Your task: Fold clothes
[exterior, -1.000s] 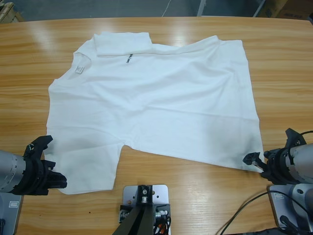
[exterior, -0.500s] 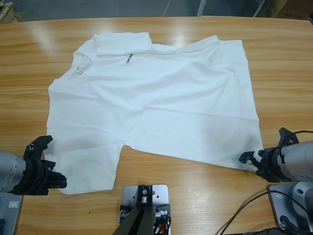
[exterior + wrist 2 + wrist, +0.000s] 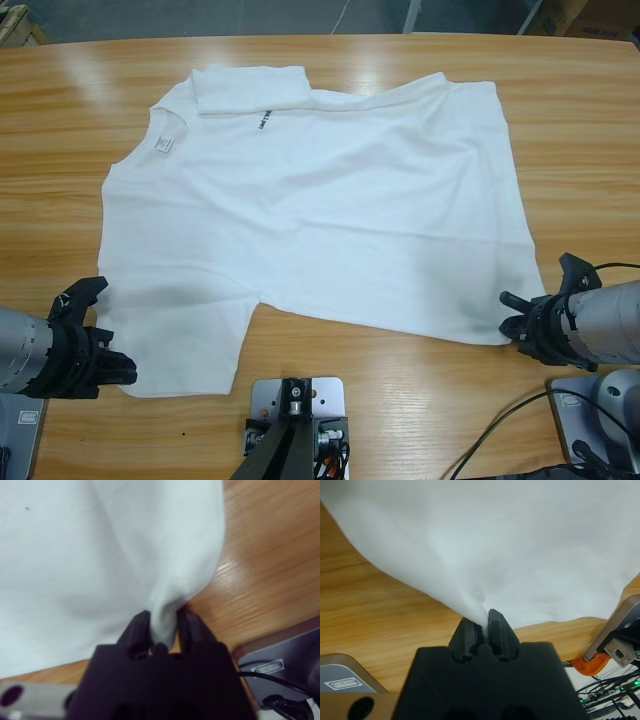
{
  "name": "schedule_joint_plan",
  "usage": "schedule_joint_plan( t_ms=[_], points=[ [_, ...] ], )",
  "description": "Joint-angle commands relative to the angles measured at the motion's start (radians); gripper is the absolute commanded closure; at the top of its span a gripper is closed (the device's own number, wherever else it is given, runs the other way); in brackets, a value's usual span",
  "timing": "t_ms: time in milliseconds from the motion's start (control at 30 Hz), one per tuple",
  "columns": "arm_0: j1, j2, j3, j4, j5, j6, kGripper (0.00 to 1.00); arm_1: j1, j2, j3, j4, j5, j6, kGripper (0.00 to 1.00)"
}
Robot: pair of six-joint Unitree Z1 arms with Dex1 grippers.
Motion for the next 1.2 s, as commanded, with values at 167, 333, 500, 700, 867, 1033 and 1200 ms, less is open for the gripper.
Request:
schedule_joint_plan(
  t_ms=[167, 333, 500, 700, 867, 1033, 1200],
  points=[
    [-0.009, -0.009, -0.003, 0.017, -0.011, -0.013, 1.0, -0.01, 0.015, -0.083, 0.159, -0.032, -0.153, 1.0],
    [-0.009, -0.104, -0.026, 0.128, -0.02, -0.033, 1.0, -0.01, 0.021, -0.11, 0.206, -0.018, -0.162, 1.0],
    [-0.057, -0.197, -0.07, 0.26, -0.045, -0.09, 1.0, -0.01, 0.025, -0.124, 0.234, -0.014, -0.169, 1.0],
    [-0.119, -0.213, -0.139, 0.338, -0.052, -0.134, 1.0, -0.01, 0.006, -0.148, 0.302, -0.002, -0.167, 1.0],
    [-0.085, -0.161, -0.216, 0.351, -0.035, -0.079, 1.0, -0.034, -0.041, -0.228, 0.345, -0.042, -0.242, 1.0],
    [0.127, -0.108, -0.339, 0.348, -0.021, 0.073, 1.0, -0.11, -0.036, -0.313, 0.345, -0.118, -0.371, 1.0],
    [0.196, -0.022, -0.416, 0.344, -0.006, 0.137, 1.0, -0.214, -0.002, -0.36, 0.34, -0.143, -0.494, 1.0]
  ],
)
